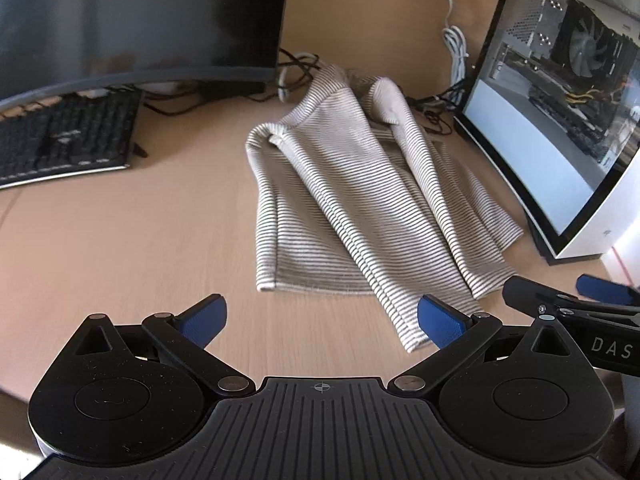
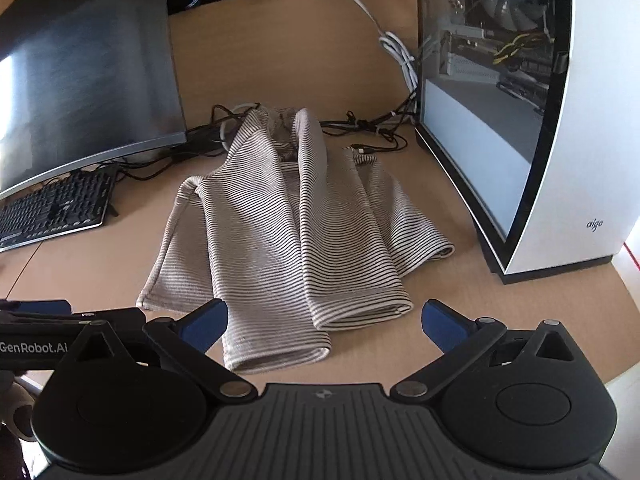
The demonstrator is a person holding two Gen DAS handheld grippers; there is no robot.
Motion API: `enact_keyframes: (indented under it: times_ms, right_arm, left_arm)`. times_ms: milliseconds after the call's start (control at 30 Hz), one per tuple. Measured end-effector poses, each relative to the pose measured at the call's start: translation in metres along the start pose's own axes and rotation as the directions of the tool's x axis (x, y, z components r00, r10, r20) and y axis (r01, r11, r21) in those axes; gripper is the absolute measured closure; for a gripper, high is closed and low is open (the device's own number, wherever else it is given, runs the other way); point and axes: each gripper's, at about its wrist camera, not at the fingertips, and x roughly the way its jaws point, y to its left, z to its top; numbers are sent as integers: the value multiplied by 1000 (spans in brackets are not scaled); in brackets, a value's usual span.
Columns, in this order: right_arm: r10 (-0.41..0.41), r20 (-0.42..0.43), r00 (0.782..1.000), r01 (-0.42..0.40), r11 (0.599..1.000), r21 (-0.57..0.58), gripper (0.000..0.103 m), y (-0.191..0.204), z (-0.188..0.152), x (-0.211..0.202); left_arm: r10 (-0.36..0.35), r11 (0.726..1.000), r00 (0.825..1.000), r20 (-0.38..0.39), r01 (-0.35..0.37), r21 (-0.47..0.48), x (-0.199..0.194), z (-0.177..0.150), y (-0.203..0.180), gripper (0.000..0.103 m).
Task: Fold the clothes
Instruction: 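Move both tools down onto the sweater's collar edge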
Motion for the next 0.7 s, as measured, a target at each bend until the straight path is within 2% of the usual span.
enact_keyframes:
  times_ms: [167,333,600,700]
  right_arm:
    - [-51,-35,998,52,998,18,0,5,0,11]
    - [-71,-56,996,73,997,39,0,-4,9,28]
    - [10,-56,998,-7,998,56,0,-18,40,81]
    - [43,-48,998,-40,997,68,0,-23,56,100]
  left_arm:
    - [-70,997,997,-43,70,-13,26,16,11,0]
    - [-142,990,985,-94,140,-31,52,29,13,0]
    - [-113,987,985,-132,97,-125,95,54,14,0]
    - [-109,987,984,-143,90,-132,113,64,14,0]
